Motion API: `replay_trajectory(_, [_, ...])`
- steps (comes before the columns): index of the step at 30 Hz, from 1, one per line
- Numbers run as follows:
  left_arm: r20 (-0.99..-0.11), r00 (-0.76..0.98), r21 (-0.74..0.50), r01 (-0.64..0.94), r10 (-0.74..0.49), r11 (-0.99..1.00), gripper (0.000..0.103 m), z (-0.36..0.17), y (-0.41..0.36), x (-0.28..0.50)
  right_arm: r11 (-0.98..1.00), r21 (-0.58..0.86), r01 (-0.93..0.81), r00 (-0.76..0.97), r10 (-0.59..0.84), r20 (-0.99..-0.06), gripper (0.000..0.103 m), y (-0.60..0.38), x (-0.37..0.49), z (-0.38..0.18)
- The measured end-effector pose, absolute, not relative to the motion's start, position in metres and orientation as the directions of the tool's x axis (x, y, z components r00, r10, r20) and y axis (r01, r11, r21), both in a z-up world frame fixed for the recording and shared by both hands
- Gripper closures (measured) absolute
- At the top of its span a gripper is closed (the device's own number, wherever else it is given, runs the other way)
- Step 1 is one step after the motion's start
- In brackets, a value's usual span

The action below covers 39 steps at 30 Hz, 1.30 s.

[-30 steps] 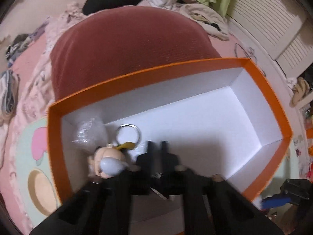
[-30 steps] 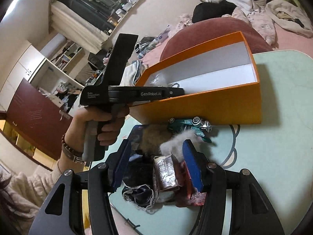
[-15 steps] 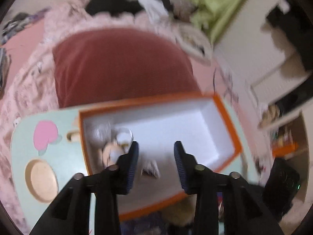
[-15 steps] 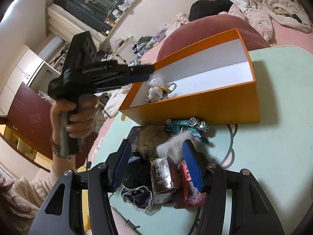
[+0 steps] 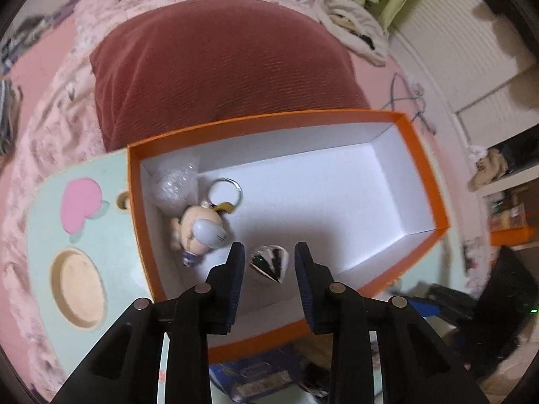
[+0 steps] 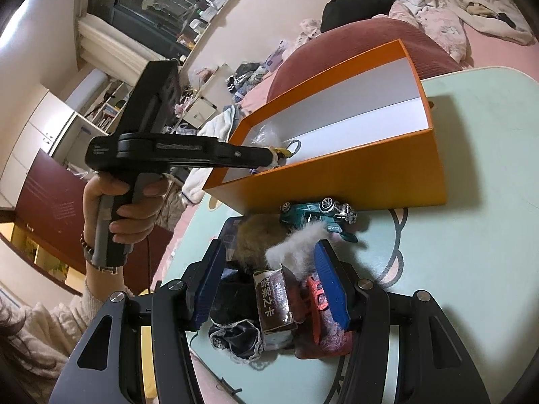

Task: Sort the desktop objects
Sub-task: 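Grasp the silver gem-shaped object in the orange box with the left gripper, then lift the silver gem out and set it on the blue tin, left gripper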

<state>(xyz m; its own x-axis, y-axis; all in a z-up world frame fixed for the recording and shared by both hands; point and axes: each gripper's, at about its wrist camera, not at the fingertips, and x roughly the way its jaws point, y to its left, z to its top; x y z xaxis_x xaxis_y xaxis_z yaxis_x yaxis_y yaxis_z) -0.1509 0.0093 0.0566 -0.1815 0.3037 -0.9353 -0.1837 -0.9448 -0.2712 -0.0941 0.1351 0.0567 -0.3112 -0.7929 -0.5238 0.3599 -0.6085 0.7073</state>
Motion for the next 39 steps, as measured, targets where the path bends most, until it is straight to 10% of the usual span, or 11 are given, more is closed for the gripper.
replay_trajectory(9, [-0.967, -0.137, -0.185, -0.198, 0.214, -0.963, 0.061, 0.044, 0.028, -0.158, -0.592, 0.719, 0.365, -0.305, -0.805, -0.508, 0.047, 0.136, -0.094, 0.06])
replay_trajectory(20, [-0.919, -0.037, -0.384, -0.132, 0.392, -0.914, 0.058, 0.017, 0.029, -0.167, -0.591, 0.717, 0.37, -0.299, -0.806, -0.51, 0.047, 0.138, -0.095, 0.058])
replay_trajectory(23, [-0.93, -0.055, -0.356, -0.123, 0.364, -0.926, 0.077, 0.019, 0.026, -0.168, -0.591, 0.718, 0.368, -0.298, -0.806, -0.511, 0.047, 0.138, -0.095, 0.058])
replay_trajectory(29, [-0.911, -0.108, -0.388, -0.095, 0.397, -0.917, 0.077, 0.021, 0.027, -0.165, -0.593, 0.718, 0.365, -0.299, -0.805, -0.513, 0.047, 0.14, -0.096, 0.059])
replay_trajectory(39, [-0.682, -0.394, -0.558, -0.264, 0.616, -0.787, 0.077, 0.106, -0.003, -0.091, -0.595, 0.709, 0.378, -0.309, -0.803, -0.51, 0.047, 0.143, -0.1, 0.063])
